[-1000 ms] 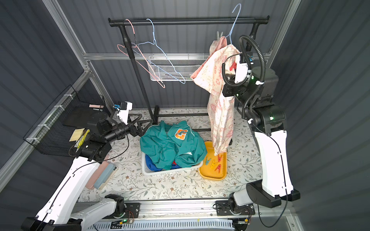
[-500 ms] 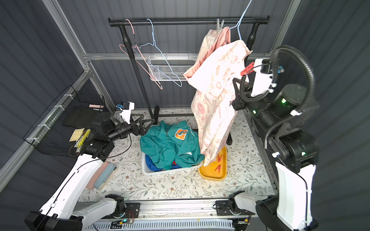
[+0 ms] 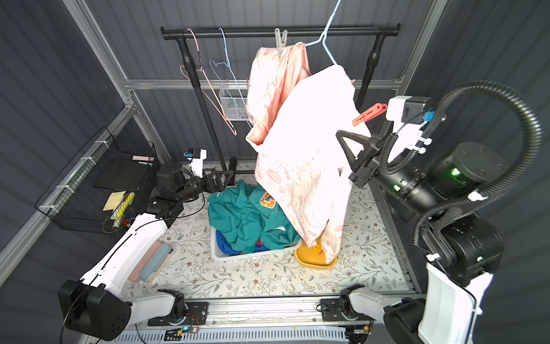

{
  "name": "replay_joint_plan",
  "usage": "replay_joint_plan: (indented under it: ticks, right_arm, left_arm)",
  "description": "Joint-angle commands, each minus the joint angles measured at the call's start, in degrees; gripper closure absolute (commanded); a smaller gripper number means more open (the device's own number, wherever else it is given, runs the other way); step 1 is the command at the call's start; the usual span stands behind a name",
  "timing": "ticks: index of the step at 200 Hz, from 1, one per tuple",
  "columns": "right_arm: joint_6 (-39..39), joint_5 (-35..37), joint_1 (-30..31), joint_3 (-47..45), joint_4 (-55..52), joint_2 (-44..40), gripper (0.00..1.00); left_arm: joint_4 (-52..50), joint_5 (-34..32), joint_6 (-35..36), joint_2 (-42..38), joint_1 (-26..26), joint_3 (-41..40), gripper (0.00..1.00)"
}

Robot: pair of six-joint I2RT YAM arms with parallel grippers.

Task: Remove the clothespins securing jackets to the hanger
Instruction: Adjust the jacket in the basket.

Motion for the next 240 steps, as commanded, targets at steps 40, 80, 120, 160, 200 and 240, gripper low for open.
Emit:
replay_joint_plan:
  ticks: [40,80,120,160,200,240]
  right_arm:
    - [0.6,-10.6,0.2,1.8,7.6,-1.0,1.00]
    - [1.8,-14.3,0.2,2.3,9.1,-0.1,1.00]
    - [2.0,-15.6,0.2,1.0,9.4,-0.2,1.00]
    - [1.8,-16.5,0.3,0.6,9.8,-0.2,1.00]
    - [1.4,-17.9,0.2,-1.1,11.6,0.9,1.00]
    - [4.4,-20.5,0.2,-1.4,17.2,4.6,1.00]
  left_arm:
    - [23.2,3.9,4.6,-2.9,0.2,-4.6,0.01]
    - [27.1,0.1,9.3,-4.0,0.2,-4.9,0.01]
    - [27.8,-10.3,10.1,-3.1,0.2,-3.8,0.01]
    - [28.2,-2.9,12.8,1.0,0.2,0.0,0.31]
    - [21.4,17.1,15.9,10.0,-3.0,7.5,0.96]
    - [14.3,23.4,15.8,10.0,-8.1,9.2,1.00]
